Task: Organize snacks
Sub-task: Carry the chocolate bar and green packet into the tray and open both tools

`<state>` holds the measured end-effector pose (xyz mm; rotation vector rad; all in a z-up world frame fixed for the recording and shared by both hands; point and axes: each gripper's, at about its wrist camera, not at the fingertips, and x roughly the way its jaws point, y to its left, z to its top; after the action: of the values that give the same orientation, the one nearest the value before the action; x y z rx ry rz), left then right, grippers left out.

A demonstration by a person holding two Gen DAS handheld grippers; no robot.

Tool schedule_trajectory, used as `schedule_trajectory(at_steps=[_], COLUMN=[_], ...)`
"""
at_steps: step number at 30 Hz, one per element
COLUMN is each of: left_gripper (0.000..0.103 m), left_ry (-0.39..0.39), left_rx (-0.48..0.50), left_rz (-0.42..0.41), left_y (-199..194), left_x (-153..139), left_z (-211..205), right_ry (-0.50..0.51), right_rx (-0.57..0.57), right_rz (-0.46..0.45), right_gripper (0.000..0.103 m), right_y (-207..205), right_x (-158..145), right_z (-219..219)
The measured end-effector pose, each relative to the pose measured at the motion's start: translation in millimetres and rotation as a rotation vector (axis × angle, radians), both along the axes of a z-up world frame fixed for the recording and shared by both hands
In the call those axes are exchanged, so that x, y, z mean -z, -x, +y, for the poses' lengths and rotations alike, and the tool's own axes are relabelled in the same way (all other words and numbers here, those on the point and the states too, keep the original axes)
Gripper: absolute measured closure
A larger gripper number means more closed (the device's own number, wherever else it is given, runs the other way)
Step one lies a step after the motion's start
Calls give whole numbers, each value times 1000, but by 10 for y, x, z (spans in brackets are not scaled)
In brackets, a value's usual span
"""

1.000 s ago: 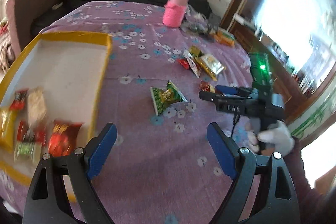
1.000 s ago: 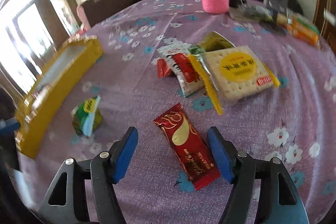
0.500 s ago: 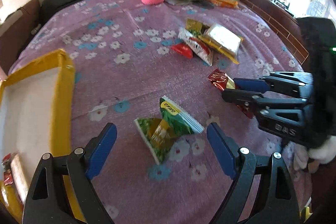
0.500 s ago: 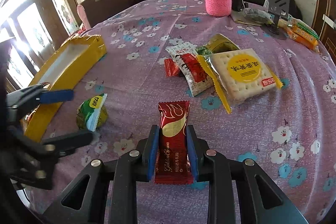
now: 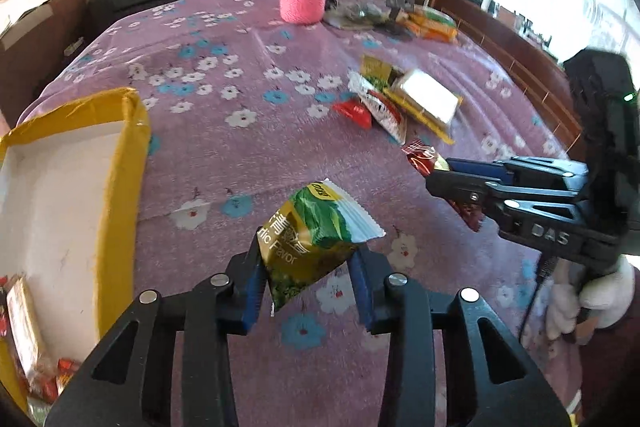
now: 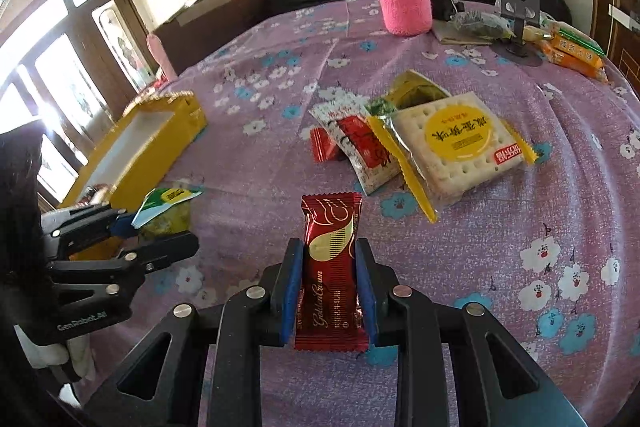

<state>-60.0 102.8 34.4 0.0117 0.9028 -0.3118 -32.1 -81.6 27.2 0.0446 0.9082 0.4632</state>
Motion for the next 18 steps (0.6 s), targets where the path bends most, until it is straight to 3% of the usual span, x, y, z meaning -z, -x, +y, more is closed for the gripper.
schedule_trajectory(at_steps=[7,11,18], left_gripper=[68,68,67], left_ry=[79,53,53], left_rx=[-79,-184,-345], left_rz=[-60,-84,-25], left_y=[370,513,450], left_x=[-371,-538,-462], left_z=[550,1092,1941], right_ry=[-42,-42,-98], right_rx=[-11,-25,-167], right_rz=[-7,-27,-19], right_gripper=[76,76,77], right_y=[50,135,379], right_x=[-18,-82,-426], right_z=[40,180,909])
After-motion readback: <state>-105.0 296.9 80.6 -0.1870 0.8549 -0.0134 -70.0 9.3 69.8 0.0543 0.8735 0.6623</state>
